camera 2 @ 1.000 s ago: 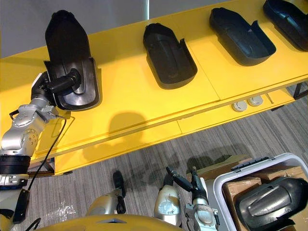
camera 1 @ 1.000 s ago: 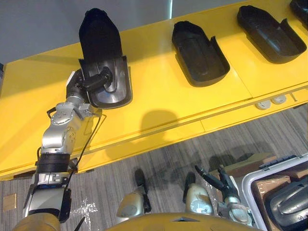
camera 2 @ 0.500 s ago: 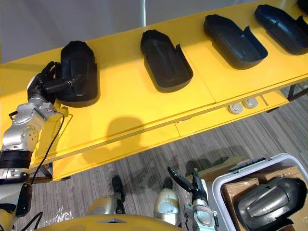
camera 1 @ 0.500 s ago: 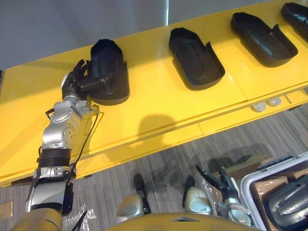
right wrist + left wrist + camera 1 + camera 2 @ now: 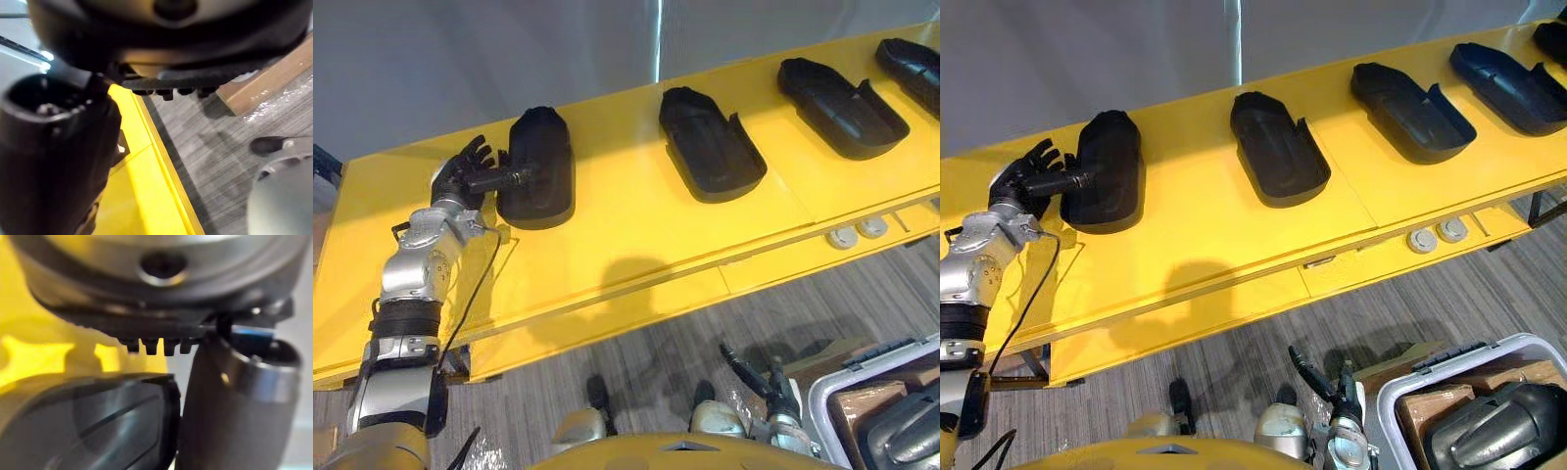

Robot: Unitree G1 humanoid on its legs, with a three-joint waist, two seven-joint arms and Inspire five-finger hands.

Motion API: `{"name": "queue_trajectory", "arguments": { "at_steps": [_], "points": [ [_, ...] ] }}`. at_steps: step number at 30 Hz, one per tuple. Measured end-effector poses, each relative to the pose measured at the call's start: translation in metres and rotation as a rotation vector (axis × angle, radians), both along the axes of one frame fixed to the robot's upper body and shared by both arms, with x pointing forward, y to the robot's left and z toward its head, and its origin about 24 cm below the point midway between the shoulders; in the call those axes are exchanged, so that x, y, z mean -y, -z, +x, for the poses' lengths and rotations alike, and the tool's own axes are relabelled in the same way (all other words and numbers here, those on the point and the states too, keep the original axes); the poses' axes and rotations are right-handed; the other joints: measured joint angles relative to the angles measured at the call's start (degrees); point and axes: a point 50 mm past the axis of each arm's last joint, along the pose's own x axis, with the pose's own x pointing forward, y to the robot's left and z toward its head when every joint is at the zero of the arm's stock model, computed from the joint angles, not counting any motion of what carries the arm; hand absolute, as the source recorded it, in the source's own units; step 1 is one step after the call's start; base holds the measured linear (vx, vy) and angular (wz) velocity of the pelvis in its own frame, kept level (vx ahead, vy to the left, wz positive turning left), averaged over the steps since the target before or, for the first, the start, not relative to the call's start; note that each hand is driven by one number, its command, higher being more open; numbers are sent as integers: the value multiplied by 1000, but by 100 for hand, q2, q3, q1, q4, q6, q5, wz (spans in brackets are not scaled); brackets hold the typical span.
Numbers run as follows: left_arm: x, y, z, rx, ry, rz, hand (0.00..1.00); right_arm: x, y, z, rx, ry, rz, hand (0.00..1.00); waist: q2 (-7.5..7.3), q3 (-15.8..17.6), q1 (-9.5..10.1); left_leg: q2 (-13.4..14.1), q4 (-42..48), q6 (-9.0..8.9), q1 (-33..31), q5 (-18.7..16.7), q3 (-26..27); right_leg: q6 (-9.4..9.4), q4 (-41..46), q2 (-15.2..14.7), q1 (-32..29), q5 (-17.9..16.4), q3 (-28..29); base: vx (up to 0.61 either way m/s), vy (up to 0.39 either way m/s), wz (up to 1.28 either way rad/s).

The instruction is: Walk over and take three plastic housings, then place them on the shelf

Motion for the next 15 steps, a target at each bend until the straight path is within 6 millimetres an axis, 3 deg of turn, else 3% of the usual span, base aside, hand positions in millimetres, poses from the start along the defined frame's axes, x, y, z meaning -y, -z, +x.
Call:
{"name": "queue_trajectory", "arguments": {
  "at_steps": [6,11,14,15],
  "points": [
    [-1,-36,-5,121,17,116,100,30,-43,29,256,193,-143,100,19,-418,49,45,-22,-4,15,-6,80,-15,-19,31,11,46,35,-30,6,-4],
    [15,-75,-24,356,85,143,100,70,-109,50,559,347,-328,100,-49,-646,132,129,-24,8,108,-120,272,-42,-195,77,147,188,61,-42,13,-10],
    [29,-89,-44,498,109,146,100,80,-155,56,772,427,-403,100,-44,-765,70,199,-24,18,115,-88,569,-46,-198,78,146,200,27,-10,14,4],
    [30,-91,-48,528,106,132,100,80,-162,58,812,435,-409,100,-51,-790,62,202,-24,13,124,-83,576,-46,-198,82,148,200,31,0,0,0]
  ]
}}
